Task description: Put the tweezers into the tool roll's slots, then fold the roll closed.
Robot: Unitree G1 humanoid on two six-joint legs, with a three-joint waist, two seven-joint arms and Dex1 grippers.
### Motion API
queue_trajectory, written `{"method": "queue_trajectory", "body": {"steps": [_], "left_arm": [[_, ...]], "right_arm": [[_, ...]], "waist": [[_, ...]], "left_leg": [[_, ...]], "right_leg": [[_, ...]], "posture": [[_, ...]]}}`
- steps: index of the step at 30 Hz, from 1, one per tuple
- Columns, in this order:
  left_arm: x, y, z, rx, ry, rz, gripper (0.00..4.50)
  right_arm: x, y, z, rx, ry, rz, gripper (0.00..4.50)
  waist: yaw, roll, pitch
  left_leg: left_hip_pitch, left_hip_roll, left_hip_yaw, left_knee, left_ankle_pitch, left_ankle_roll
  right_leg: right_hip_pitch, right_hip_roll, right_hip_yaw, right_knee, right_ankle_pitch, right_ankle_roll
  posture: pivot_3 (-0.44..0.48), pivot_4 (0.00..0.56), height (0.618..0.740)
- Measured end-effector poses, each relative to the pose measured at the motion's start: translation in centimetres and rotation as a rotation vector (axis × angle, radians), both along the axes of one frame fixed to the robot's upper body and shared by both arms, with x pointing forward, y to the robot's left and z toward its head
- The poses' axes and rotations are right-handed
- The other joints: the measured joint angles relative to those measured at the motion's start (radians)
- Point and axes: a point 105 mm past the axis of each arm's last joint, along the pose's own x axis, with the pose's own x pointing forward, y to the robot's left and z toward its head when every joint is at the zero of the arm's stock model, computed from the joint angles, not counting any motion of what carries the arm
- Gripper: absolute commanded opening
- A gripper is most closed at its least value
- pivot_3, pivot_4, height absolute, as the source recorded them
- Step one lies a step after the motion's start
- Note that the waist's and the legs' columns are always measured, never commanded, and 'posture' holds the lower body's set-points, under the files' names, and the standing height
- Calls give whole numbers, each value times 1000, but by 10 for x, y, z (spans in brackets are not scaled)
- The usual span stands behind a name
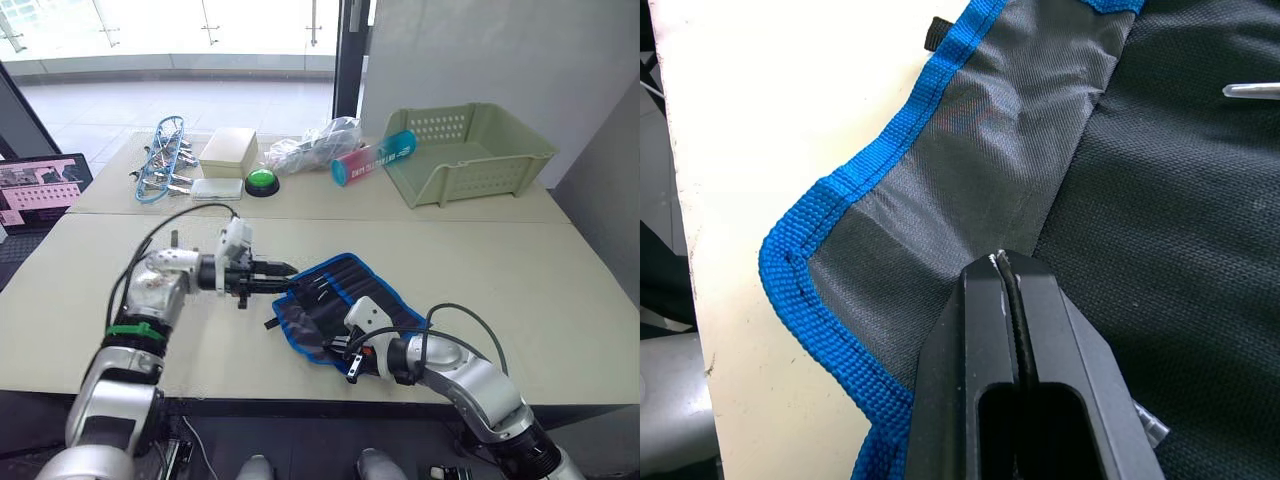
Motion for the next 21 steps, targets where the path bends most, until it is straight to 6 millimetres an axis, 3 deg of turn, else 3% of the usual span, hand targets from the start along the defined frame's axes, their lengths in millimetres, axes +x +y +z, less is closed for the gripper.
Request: {"method": "queue_trajectory", "body": {"steps": [1,10,12,17,21], "left_arm": [[-1,-2,-7,0,8,25,51],[-6,0,-58,130,-9,153,19],[-7,0,-59,156,-62,151,19],[-6,-1,-60,181,-118,145,19],[-6,-2,-60,186,-132,141,19]], "right_arm": [[0,0,0,0,-2,2,0],[1,1,7,-5,-25,22,0],[10,7,11,25,-23,12,0],[31,28,42,110,-110,27,0],[49,34,26,60,-72,-21,0]], "waist": [[0,0,0],[3,0,0],[3,-1,-1],[3,-1,-1],[4,0,-2]], "left_leg": [[0,0,0,0,0,0],[0,0,0,0,0,0],[0,0,0,-1,0,0],[1,0,0,-1,0,0],[1,0,0,-1,0,0]], "right_leg": [[0,0,0,0,0,0],[0,0,0,-1,0,0],[0,0,0,-1,0,0],[0,0,0,-1,0,0],[0,0,0,0,0,0]], "posture": [[0,150,740],[0,150,740],[0,150,740],[0,150,740],[0,150,740]]}}
